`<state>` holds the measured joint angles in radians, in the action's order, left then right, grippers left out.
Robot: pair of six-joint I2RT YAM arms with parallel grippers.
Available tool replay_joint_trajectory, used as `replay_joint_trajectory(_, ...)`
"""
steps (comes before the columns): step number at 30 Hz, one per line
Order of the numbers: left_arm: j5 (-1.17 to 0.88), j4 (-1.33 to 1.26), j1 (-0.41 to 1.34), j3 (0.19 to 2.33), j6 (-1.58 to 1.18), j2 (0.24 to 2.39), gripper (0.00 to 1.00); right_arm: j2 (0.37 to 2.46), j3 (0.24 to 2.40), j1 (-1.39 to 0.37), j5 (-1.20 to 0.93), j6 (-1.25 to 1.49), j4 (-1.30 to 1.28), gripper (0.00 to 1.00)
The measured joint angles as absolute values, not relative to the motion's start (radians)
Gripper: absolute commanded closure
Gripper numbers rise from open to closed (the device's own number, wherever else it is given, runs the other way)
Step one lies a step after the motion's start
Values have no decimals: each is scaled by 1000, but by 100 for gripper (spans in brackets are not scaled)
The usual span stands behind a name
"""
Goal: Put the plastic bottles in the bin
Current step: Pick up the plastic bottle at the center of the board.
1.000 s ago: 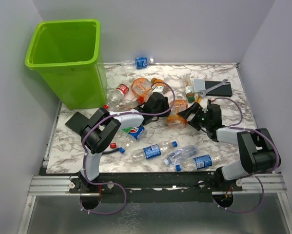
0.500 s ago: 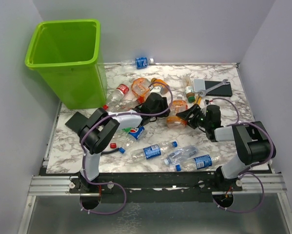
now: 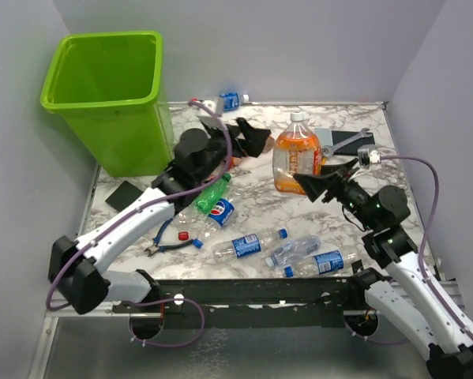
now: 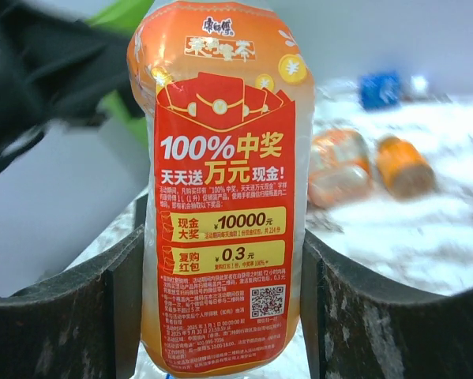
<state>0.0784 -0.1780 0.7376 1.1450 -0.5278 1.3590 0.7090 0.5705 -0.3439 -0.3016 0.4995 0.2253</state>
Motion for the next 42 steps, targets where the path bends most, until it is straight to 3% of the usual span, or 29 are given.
replay_joint_trajectory(5,-32,-318,633,1119,-534,1214,1,603,624,-477,-311,319,184,66)
replay_joint_trajectory(13,-384,-479,596,1121,-667,1231,1,622,587,-496,-316,224,175,68)
replay_joint_trajectory(18,-516,-503,616,1130,-702,1274,7,635,576,-513,-321,214,181,68)
replay_joint_trajectory(24,-537,-454,647,1155,-683,1311,16,644,576,-537,-324,202,184,67)
replay_joint_trajectory(26,-532,-429,651,1177,-670,1328,25,644,576,-543,-324,197,184,67)
replay_joint_trajectory(29,-519,-388,660,1216,-649,1358,49,646,576,-551,-324,190,183,67)
replay_joint_trajectory(33,-499,-348,673,1230,-624,1371,72,648,576,-558,-323,184,178,65)
replay_joint_trajectory(34,-492,-343,677,1230,-617,1371,78,648,576,-558,-323,183,177,61)
replay_joint_trajectory(35,-486,-339,678,1230,-613,1371,85,648,576,-558,-323,183,176,50)
replay_joint_trajectory(37,-479,-332,680,1230,-607,1371,100,655,577,-558,-324,183,171,24)
replay_joint_trajectory(38,-474,-326,681,1230,-601,1371,100,659,579,-558,-324,186,167,5)
replay_joint_trajectory(39,-471,-320,682,1230,-594,1370,100,667,584,-558,-327,190,157,1)
replay_joint_trajectory(42,-440,-285,683,1230,-566,1364,100,693,619,-561,-326,225,115,0)
